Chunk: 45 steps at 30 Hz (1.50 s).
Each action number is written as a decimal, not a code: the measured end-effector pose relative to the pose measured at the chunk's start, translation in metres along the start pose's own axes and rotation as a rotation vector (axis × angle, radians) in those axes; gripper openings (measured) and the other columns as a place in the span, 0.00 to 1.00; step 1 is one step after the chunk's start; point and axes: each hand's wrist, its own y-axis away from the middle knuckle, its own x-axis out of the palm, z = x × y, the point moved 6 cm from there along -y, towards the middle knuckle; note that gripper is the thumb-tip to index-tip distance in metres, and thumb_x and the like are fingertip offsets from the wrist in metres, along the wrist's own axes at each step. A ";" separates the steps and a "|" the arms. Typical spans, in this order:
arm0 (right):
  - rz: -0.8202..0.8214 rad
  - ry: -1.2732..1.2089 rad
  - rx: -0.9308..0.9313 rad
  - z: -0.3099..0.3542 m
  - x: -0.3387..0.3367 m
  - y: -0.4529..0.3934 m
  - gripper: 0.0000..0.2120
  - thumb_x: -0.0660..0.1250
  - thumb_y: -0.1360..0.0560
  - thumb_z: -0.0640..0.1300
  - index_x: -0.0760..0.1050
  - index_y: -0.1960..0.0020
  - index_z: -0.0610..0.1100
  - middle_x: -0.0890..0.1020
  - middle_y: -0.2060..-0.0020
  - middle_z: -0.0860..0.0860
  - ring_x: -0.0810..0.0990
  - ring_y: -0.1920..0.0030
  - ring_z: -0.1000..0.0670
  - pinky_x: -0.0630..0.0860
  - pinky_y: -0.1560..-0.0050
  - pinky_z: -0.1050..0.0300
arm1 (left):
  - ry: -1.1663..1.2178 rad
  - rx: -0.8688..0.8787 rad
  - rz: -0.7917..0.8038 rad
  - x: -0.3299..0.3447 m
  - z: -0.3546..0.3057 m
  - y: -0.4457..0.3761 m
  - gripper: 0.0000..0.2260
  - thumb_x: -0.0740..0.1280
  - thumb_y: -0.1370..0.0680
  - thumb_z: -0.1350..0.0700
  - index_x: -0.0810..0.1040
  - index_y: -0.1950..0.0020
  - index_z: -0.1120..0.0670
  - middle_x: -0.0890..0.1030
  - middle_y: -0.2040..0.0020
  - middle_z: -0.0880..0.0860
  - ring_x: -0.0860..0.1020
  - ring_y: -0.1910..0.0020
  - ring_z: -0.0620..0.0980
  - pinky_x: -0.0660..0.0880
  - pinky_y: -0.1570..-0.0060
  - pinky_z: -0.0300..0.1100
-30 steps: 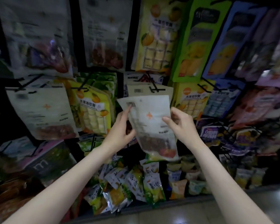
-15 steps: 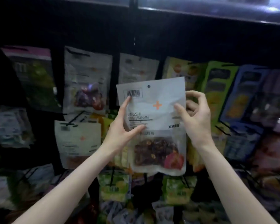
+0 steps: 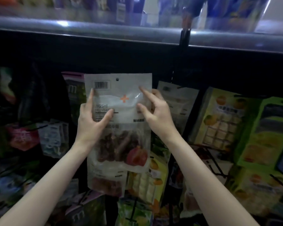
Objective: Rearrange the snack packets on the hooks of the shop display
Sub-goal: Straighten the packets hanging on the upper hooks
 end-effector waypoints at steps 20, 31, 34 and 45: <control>-0.049 -0.063 0.202 -0.032 0.038 -0.025 0.22 0.60 0.21 0.35 0.65 0.28 0.44 0.68 0.38 0.51 0.70 0.47 0.67 0.66 0.53 0.82 | -0.628 0.181 0.184 0.027 -0.001 -0.055 0.27 0.56 0.20 0.47 0.47 0.24 0.43 0.37 0.23 0.51 0.36 0.27 0.63 0.43 0.31 0.63; -0.197 0.290 0.200 -0.074 0.044 -0.057 0.23 0.56 0.23 0.29 0.64 0.29 0.38 0.69 0.33 0.42 0.68 0.34 0.45 0.55 0.43 0.75 | -0.764 0.123 0.562 0.049 0.054 -0.039 0.26 0.55 0.19 0.48 0.46 0.24 0.41 0.42 0.23 0.46 0.42 0.24 0.53 0.48 0.29 0.58; -0.189 0.360 0.294 -0.087 0.053 -0.062 0.24 0.54 0.22 0.30 0.61 0.27 0.40 0.64 0.29 0.44 0.66 0.32 0.46 0.55 0.39 0.71 | -0.864 0.164 0.476 0.047 0.062 -0.034 0.24 0.53 0.18 0.47 0.47 0.24 0.41 0.42 0.23 0.47 0.42 0.24 0.55 0.48 0.29 0.56; 0.026 0.274 0.398 -0.083 0.048 -0.010 0.22 0.62 0.23 0.36 0.65 0.30 0.42 0.56 0.26 0.45 0.57 0.27 0.45 0.55 0.42 0.74 | -0.537 -0.098 0.763 0.071 0.107 -0.009 0.22 0.58 0.19 0.54 0.59 0.25 0.44 0.66 0.28 0.49 0.69 0.32 0.53 0.71 0.38 0.48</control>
